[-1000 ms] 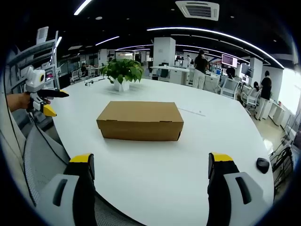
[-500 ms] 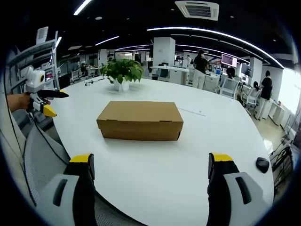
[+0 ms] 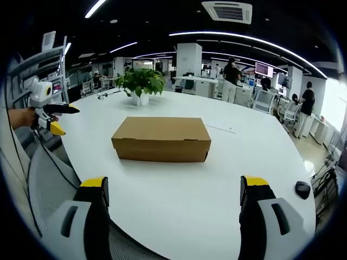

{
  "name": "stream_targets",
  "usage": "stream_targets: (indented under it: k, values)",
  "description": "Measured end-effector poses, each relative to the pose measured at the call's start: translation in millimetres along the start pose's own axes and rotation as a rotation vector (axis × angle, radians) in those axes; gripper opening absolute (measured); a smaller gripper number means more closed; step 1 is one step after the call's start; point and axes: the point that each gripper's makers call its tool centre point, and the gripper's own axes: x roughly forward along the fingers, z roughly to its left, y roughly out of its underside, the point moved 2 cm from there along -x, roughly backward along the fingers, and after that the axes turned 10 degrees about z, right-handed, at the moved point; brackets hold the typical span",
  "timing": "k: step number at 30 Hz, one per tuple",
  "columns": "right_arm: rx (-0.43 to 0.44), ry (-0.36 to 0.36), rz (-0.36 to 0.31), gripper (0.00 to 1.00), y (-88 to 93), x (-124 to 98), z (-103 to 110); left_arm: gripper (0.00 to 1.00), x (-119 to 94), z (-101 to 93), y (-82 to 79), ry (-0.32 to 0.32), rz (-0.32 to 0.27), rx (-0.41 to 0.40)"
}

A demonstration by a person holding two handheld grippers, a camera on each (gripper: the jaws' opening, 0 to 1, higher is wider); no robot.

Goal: Operate the shoe box by opening the lid, removing the specified soft item, and placing it in the target area until the item is outside and the box remains undamaged.

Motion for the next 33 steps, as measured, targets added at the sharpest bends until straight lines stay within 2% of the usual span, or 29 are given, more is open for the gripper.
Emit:
stream_targets:
  k: [20, 33]
  values:
    - [-0.027, -0.015, 0.015, 0.96, -2.9, 5, -6, 1.00, 4, -0.1, -7.4, 0.004, -0.010, -0.007]
    - [-0.067, -0.040, 0.026, 0.96, -6.2, 16, -15, 1.00, 16, 6.4, -3.5, -0.009, 0.039, -0.011]
